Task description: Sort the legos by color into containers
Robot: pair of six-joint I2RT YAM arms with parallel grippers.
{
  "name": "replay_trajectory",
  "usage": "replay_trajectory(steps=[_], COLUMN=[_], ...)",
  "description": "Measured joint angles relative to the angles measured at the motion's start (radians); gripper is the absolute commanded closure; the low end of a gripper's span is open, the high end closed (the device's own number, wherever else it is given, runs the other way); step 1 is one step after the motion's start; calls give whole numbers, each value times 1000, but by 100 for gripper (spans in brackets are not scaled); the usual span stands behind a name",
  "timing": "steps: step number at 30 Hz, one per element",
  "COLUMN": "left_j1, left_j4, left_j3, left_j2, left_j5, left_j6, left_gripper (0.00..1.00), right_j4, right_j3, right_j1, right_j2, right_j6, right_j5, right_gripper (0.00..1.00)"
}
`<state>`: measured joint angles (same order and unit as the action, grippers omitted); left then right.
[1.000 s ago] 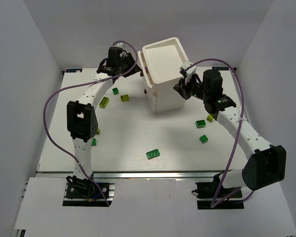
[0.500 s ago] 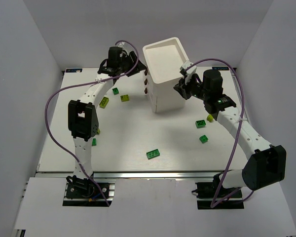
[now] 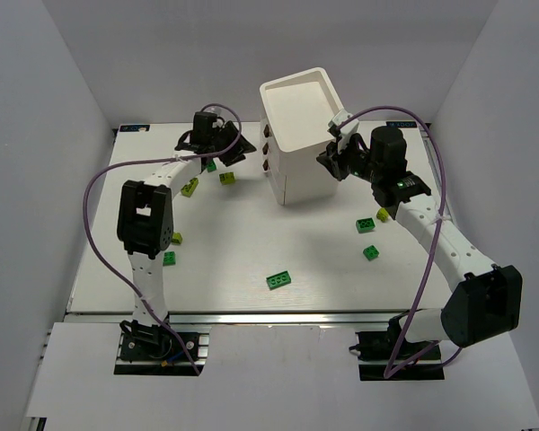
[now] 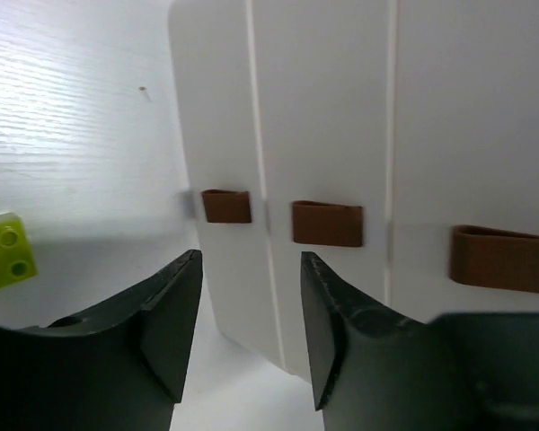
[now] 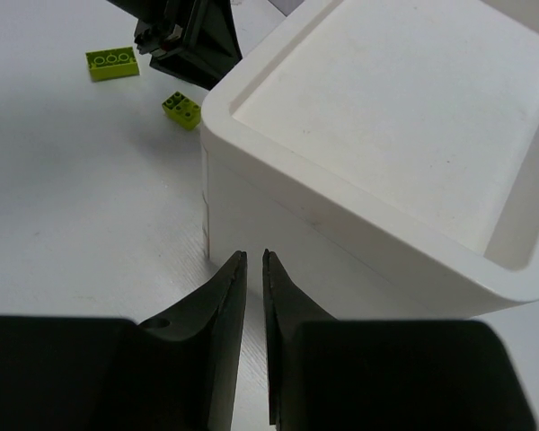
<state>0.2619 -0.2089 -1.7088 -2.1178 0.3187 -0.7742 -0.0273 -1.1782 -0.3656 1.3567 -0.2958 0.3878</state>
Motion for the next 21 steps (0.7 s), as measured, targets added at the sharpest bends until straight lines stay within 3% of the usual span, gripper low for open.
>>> replay_trajectory(steps=[3, 10, 16, 21], left_j1=[-19, -50, -36, -24], left_j4=[55, 312, 477, 519], left_j3=[52, 123, 132, 133], left_j2=[2, -14, -26, -34], left_j5=[31, 243, 378, 398], left_j6=[-23, 6, 283, 510], left_gripper=[34, 34, 34, 34], right_j4=[0, 0, 0, -5], right_j3=[0, 0, 0, 0], right_j1=[0, 0, 0, 1], right_j2=[0, 0, 0, 0], right_j6=[0, -4, -9, -21], right_j5=[0, 0, 0, -1], right_gripper=[82, 82, 81, 81])
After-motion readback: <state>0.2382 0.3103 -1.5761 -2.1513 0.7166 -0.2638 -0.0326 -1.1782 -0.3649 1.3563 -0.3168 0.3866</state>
